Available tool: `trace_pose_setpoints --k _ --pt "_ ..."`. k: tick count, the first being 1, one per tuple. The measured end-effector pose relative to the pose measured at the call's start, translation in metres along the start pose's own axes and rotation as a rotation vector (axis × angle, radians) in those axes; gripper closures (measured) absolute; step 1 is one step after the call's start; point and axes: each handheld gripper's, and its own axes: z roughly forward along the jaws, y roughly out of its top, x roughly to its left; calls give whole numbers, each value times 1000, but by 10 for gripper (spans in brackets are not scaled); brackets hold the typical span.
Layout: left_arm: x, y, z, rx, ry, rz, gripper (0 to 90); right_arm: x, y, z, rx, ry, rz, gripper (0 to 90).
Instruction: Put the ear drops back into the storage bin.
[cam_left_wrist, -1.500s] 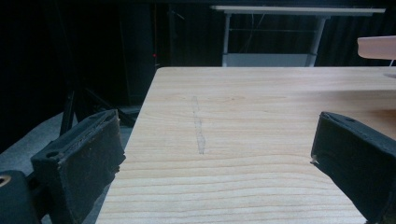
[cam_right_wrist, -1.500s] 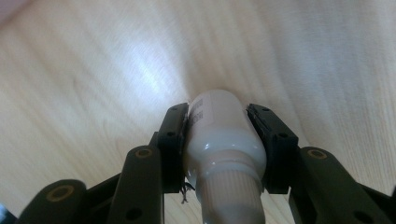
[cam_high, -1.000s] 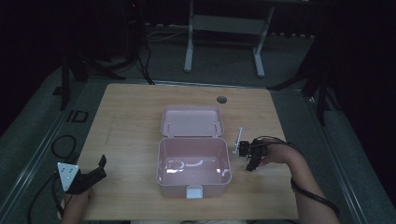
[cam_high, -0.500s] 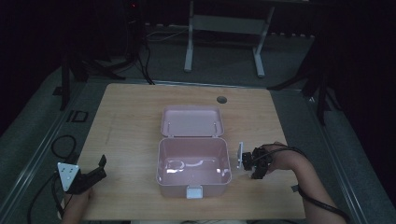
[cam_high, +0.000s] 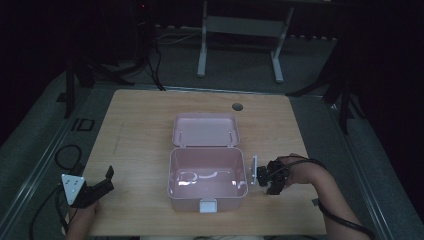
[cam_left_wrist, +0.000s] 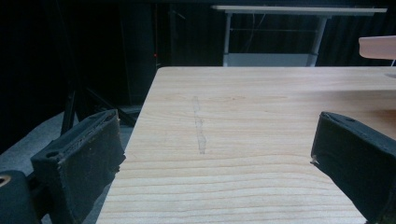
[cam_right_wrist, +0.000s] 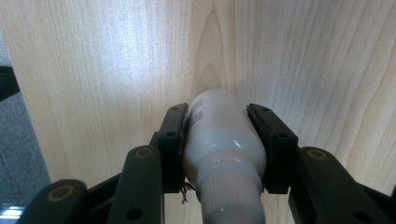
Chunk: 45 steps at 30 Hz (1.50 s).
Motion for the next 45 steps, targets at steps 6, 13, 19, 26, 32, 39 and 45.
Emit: trace_pose_setpoints --k 6,13,19,26,32,39,45 --pt "0 0 0 0 1 -2 24 -1 1 -8 -2 -11 6 594" --pt "0 0 0 -1 1 -3 24 2 2 -20 -1 -12 5 594" --pt "0 0 0 -1 1 -4 24 4 4 -32 9 -10 1 594" --pt "0 0 0 -1 1 -3 24 7 8 -44 12 -19 -4 594" --pt "0 0 0 1 1 -6 24 8 10 -54 21 -15 -6 594" --pt "0 0 0 0 1 -4 24 8 14 -71 28 -20 2 594" --pt "0 0 0 -2 1 -5 23 10 17 -83 21 -30 3 595"
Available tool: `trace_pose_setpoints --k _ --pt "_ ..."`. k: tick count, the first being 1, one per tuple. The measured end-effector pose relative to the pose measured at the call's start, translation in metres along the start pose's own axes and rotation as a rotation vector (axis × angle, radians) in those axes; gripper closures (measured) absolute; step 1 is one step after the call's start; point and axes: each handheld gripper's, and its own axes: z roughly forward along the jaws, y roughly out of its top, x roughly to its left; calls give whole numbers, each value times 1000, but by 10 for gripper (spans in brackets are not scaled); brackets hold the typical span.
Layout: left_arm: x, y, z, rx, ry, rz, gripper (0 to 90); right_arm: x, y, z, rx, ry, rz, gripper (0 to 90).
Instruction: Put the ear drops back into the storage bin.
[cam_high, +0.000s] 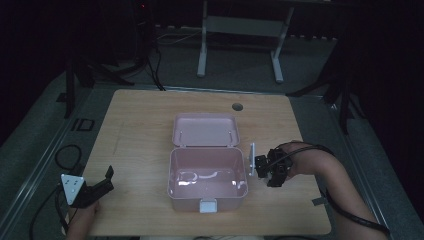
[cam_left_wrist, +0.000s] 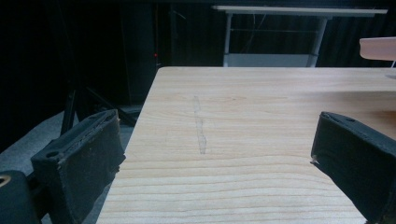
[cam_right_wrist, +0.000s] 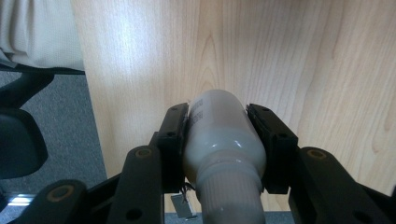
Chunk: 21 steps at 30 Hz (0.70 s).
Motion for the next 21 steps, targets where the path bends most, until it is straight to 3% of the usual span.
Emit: trace_pose_setpoints --k 8,21 --pt "0 0 0 1 0 -2 24 0 8 -19 -9 -25 -1 594" --pt "0 0 0 1 1 -3 24 3 26 -32 4 -27 -29 595"
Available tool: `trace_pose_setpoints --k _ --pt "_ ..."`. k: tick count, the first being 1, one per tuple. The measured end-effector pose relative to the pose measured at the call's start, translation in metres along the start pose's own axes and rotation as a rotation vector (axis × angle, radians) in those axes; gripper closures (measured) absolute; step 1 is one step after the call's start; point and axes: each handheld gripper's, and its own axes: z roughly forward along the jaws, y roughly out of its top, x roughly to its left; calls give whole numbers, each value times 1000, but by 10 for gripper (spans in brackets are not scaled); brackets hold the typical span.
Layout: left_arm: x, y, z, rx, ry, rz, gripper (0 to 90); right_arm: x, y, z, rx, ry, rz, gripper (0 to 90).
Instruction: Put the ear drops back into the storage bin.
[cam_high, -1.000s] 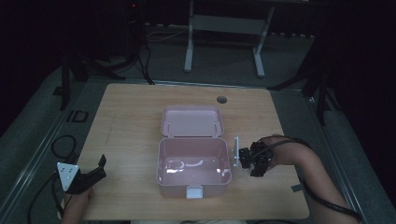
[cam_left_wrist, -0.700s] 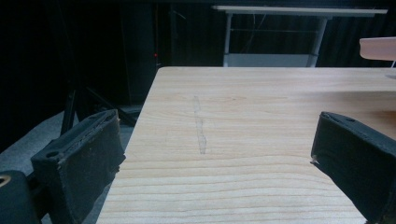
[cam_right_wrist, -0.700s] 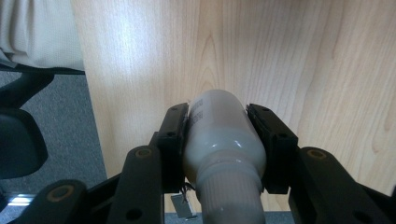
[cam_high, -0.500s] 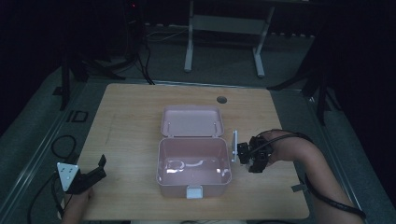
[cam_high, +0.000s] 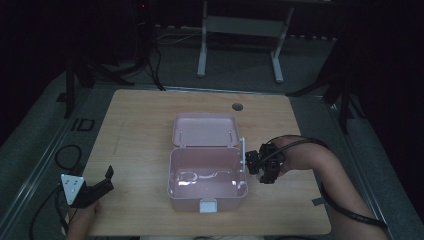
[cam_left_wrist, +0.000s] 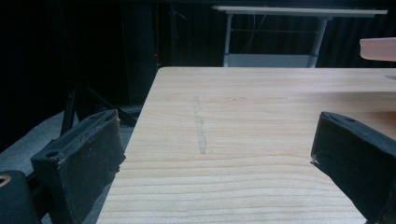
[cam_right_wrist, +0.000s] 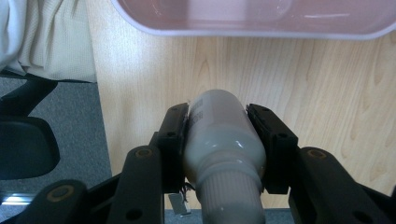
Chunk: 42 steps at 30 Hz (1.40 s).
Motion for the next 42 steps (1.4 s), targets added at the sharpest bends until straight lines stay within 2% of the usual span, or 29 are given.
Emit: trace_pose_setpoints --k 10,25,33,42 --pt "0 0 0 0 -1 -1 24 0 21 -14 -9 -14 -27 595" --pt "0 0 0 0 -4 -2 24 0 54 -16 -20 -15 -93 595" --pt "0 0 0 0 -4 -2 24 0 66 -8 -16 -2 -115 594" --pt "0 0 0 0 -6 0 24 0 73 13 1 31 -130 595"
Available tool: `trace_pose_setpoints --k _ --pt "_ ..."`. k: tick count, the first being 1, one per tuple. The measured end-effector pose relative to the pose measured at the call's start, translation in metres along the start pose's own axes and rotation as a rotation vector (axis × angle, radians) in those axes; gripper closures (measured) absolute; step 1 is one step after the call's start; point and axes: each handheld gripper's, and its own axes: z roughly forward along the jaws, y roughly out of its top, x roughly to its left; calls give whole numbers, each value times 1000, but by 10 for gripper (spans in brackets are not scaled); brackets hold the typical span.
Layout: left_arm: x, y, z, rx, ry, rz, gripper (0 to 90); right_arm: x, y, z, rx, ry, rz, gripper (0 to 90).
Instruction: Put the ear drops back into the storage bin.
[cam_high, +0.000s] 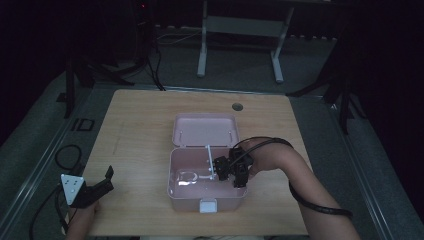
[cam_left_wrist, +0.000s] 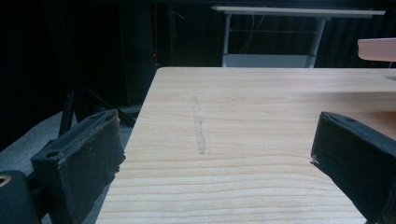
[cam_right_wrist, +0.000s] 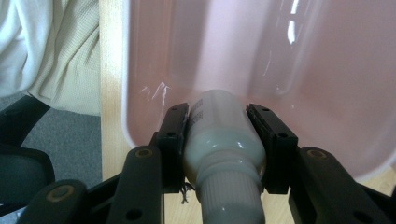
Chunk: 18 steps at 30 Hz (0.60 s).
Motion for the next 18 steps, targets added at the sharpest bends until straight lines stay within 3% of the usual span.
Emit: trace_pose_setpoints --k 18 --pt "0 0 0 1 -1 -6 24 -8 8 33 9 26 -7 594"
